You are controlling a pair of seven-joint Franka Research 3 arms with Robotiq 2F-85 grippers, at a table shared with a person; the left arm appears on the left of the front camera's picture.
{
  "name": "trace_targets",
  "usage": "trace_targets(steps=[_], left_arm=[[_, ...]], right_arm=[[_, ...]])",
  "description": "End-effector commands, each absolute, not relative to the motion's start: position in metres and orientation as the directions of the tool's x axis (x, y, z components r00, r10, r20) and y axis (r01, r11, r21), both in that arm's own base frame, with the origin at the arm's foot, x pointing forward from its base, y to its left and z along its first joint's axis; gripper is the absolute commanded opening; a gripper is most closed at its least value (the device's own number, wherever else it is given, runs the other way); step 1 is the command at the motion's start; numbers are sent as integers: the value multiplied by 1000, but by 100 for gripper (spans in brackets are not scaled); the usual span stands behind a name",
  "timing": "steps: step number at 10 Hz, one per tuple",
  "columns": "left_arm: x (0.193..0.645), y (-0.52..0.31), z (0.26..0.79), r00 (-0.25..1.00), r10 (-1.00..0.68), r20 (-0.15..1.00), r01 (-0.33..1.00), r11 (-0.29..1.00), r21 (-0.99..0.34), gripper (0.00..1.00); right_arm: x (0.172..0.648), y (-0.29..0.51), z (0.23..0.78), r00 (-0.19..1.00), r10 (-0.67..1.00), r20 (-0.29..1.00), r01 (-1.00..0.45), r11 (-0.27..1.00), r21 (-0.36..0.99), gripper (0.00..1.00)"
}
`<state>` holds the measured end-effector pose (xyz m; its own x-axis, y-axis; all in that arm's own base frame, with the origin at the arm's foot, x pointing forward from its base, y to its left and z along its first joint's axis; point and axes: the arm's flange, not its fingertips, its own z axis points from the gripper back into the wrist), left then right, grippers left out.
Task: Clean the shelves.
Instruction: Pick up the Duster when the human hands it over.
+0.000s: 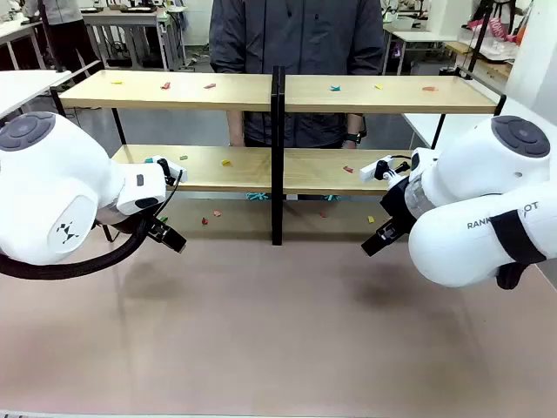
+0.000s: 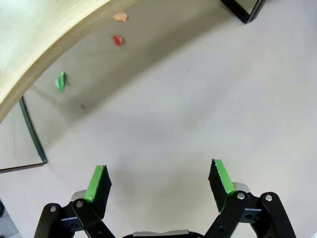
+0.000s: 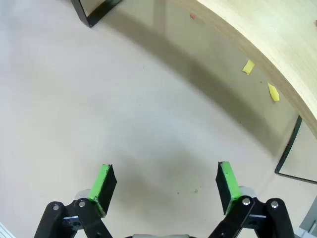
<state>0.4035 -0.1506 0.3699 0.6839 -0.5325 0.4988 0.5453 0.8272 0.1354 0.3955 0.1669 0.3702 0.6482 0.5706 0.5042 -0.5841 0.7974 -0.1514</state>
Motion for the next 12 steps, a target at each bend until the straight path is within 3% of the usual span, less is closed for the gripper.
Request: trace_targets(steps=[1, 12], left_arm=[[403, -151, 370, 684, -533, 499, 545, 827, 135, 100], [404, -150, 370, 684, -532, 499, 545, 828, 135, 100]], right_arm=[[396, 167, 370, 648, 571, 504, -584, 797, -151, 100], [395, 167, 370, 648, 571, 504, -584, 797, -152, 100]])
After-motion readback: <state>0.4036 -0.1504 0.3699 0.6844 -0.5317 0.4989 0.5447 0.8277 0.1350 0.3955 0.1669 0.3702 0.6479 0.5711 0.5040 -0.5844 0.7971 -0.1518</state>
